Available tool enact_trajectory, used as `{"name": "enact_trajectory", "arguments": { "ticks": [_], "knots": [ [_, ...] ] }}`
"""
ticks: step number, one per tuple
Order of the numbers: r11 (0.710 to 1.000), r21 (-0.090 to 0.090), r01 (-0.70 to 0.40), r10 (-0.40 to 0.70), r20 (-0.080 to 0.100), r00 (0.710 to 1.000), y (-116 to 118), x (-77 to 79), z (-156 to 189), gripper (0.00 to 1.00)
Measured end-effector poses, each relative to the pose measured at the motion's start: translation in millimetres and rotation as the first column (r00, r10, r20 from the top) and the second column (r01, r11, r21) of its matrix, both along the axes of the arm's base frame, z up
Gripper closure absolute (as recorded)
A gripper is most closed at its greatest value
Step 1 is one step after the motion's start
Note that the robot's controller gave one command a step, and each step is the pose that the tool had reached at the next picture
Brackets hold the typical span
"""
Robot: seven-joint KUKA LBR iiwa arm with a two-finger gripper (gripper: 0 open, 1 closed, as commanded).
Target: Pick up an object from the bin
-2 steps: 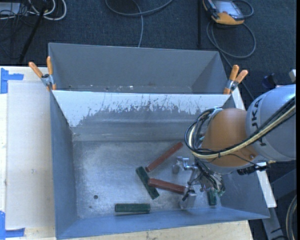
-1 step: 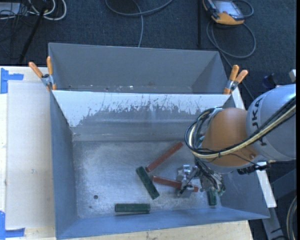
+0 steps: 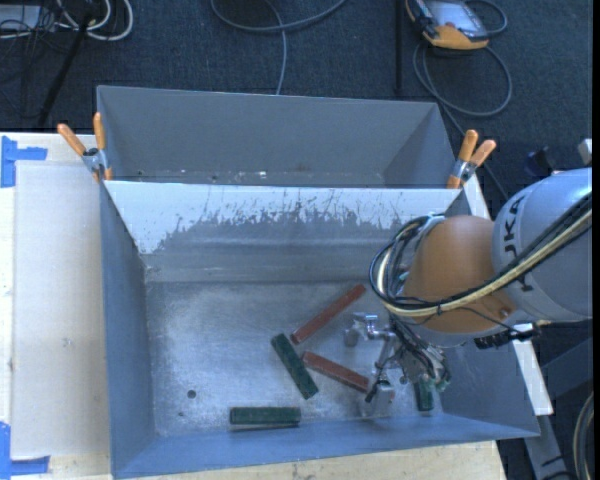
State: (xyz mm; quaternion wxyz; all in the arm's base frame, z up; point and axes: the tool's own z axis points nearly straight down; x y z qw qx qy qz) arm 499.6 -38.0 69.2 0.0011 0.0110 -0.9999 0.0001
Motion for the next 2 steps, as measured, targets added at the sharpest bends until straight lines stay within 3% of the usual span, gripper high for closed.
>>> {"name": "enact_trajectory", "arguments": {
  "ticks": [1, 2],
  "knots": [
    [1.000, 0.000, -0.001, 0.001, 0.000, 1.000, 0, 0.0, 0, 1.00],
    [1.000, -0.001, -0.007, 0.007, 0.011, 1.000, 2, 19.7, 176, 1.00]
  ]
}}
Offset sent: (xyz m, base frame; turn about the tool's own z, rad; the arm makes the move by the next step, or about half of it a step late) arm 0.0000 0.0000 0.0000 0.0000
